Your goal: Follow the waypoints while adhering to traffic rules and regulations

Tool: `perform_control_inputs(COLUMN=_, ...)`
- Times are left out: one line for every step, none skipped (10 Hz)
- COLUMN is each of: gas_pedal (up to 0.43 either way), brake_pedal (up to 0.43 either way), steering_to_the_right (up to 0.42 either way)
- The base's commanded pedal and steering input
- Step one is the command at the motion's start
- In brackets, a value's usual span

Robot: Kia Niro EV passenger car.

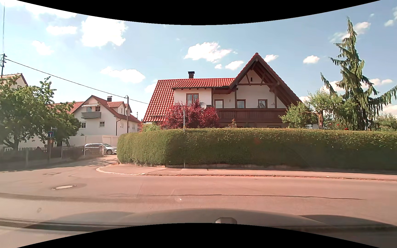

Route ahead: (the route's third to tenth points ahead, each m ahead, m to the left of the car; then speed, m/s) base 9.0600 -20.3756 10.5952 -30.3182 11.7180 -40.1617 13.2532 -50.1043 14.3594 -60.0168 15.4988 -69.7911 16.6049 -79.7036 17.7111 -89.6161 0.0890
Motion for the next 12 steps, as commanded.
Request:
perform_control_inputs(gas_pedal=0.157, brake_pedal=0.000, steering_to_the_right=0.058)
perform_control_inputs(gas_pedal=0.189, brake_pedal=0.000, steering_to_the_right=0.073)
perform_control_inputs(gas_pedal=0.177, brake_pedal=0.000, steering_to_the_right=0.097)
perform_control_inputs(gas_pedal=0.169, brake_pedal=0.000, steering_to_the_right=0.125)
perform_control_inputs(gas_pedal=0.169, brake_pedal=0.000, steering_to_the_right=0.166)
perform_control_inputs(gas_pedal=0.169, brake_pedal=0.000, steering_to_the_right=0.209)
perform_control_inputs(gas_pedal=0.157, brake_pedal=0.000, steering_to_the_right=0.253)
perform_control_inputs(gas_pedal=0.157, brake_pedal=0.000, steering_to_the_right=0.315)
perform_control_inputs(gas_pedal=0.157, brake_pedal=0.000, steering_to_the_right=0.374)
perform_control_inputs(gas_pedal=0.157, brake_pedal=0.000, steering_to_the_right=0.412)
perform_control_inputs(gas_pedal=0.157, brake_pedal=0.000, steering_to_the_right=0.436)
perform_control_inputs(gas_pedal=0.157, brake_pedal=0.000, steering_to_the_right=0.465)
